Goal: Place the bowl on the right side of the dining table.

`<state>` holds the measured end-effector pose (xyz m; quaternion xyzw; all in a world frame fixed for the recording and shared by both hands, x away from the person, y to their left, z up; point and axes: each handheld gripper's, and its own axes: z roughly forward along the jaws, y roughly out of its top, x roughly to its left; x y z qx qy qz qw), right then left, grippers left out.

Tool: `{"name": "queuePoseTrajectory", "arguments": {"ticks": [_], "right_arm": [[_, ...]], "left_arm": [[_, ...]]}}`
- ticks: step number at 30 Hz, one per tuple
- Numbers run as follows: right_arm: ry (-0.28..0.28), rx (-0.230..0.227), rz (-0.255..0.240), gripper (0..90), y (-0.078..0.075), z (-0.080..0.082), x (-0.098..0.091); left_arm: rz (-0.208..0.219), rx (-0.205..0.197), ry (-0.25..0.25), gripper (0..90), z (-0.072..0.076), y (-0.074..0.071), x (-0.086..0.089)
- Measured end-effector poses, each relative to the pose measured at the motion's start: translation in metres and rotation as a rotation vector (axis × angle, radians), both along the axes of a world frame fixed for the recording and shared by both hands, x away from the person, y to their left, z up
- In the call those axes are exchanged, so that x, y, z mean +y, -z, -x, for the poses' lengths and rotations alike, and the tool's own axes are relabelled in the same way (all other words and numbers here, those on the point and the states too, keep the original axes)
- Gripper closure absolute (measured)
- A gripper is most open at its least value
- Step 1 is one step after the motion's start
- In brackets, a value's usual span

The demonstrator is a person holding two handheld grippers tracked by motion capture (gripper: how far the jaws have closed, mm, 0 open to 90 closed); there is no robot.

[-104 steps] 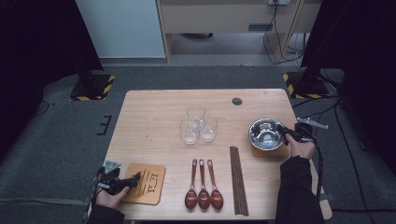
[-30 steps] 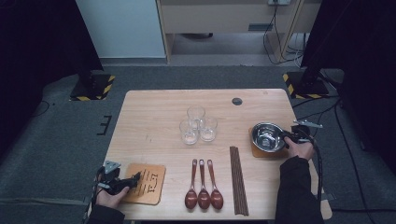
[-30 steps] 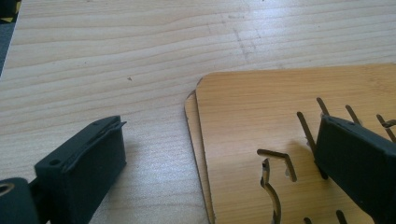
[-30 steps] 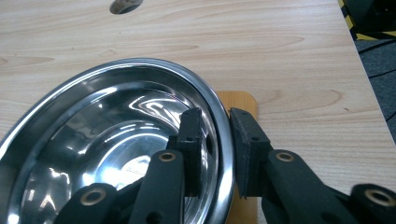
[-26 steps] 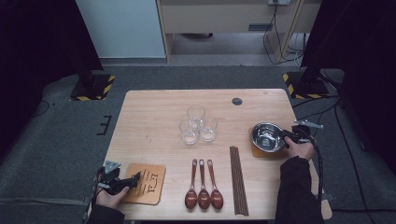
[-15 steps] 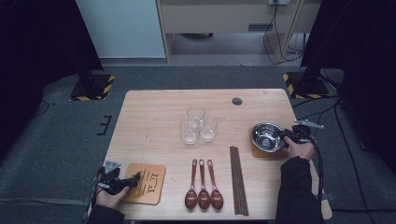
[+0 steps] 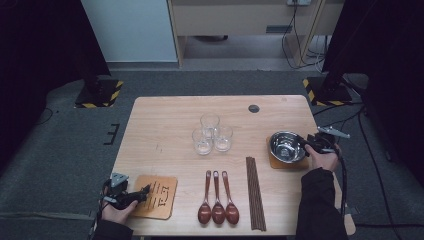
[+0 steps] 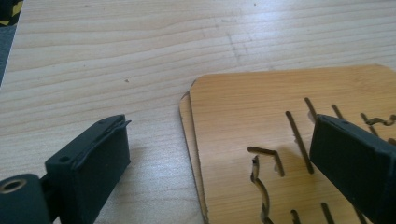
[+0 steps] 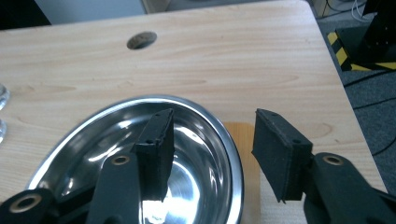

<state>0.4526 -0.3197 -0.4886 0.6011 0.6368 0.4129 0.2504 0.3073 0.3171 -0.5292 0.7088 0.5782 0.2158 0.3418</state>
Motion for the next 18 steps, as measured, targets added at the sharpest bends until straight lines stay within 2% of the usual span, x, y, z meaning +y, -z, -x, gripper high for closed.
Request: {"name": "queuePoseTrajectory", "arguments": {"ticks": [9, 18], "right_arm": [[-0.036, -0.047, 0.001, 43.4, -0.01, 0.007, 0.006], [-0.088, -0.108, -0.012, 41.5, -0.026, 0.012, 0.021]], "left_arm": [[0.045, -0.076, 0.019, 10.8, 0.008, -0.015, -0.002], [0.08, -0.109, 0.051, 13.9, 0.012, -0.028, -0.008]]}}
